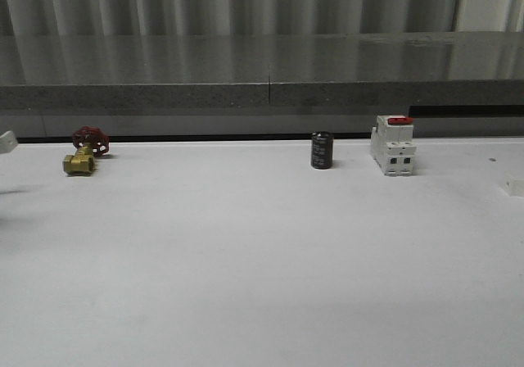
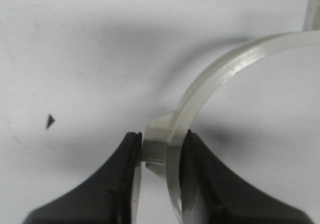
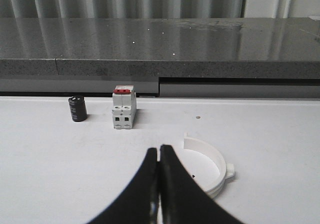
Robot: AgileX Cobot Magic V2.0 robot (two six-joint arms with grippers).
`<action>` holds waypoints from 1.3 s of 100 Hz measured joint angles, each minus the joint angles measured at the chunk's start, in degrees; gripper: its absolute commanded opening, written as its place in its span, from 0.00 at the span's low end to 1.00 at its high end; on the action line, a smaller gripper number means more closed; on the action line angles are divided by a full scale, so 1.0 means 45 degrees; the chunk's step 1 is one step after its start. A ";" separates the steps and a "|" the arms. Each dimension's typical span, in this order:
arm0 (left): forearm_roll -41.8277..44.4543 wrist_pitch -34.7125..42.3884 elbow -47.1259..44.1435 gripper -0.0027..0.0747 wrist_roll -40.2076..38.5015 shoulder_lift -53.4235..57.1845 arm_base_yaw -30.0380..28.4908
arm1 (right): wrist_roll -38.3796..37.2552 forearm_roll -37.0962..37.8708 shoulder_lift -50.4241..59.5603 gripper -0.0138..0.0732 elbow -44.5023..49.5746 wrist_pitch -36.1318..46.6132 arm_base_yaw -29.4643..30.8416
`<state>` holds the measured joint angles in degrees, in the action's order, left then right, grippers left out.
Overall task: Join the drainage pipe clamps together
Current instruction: 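Grasp the white semicircular clamp half with the left gripper, then lower the clamp half onto the table center and open the left gripper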
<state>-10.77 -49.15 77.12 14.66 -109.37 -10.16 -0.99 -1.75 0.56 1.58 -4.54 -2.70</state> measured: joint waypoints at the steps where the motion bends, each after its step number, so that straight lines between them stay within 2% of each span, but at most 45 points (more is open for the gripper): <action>1: 0.0000 -0.0001 0.0000 0.01 -0.0131 0.0100 0.0066 | 0.0000 0.0000 0.0000 0.08 0.0000 0.0000 0.0000; 20: 0.0605 0.0037 0.0000 0.01 -0.2234 0.1062 0.2564 | 0.0000 0.0000 0.0000 0.08 0.0000 0.0000 0.0000; 44: 0.1861 0.0191 0.0000 0.01 -0.5334 0.0799 0.6158 | 0.0000 0.0000 0.0000 0.08 0.0000 0.0000 0.0000; 65: 0.2012 0.1033 0.0000 0.01 -0.6960 0.0221 0.8106 | 0.0000 0.0000 0.0000 0.08 0.0000 0.0000 0.0000; 82: 0.2177 0.1252 0.0043 0.01 -0.7815 -0.0445 0.8637 | 0.0000 0.0000 0.0000 0.08 0.0000 0.0000 0.0000; 130: 0.2543 0.1493 0.0077 0.01 -0.9117 -0.1386 0.8641 | 0.0000 0.0000 0.0000 0.08 0.0000 0.0000 0.0000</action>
<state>0.67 -42.44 77.46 -26.37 -115.60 28.73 -0.99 -1.75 0.56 1.58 -4.54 -2.70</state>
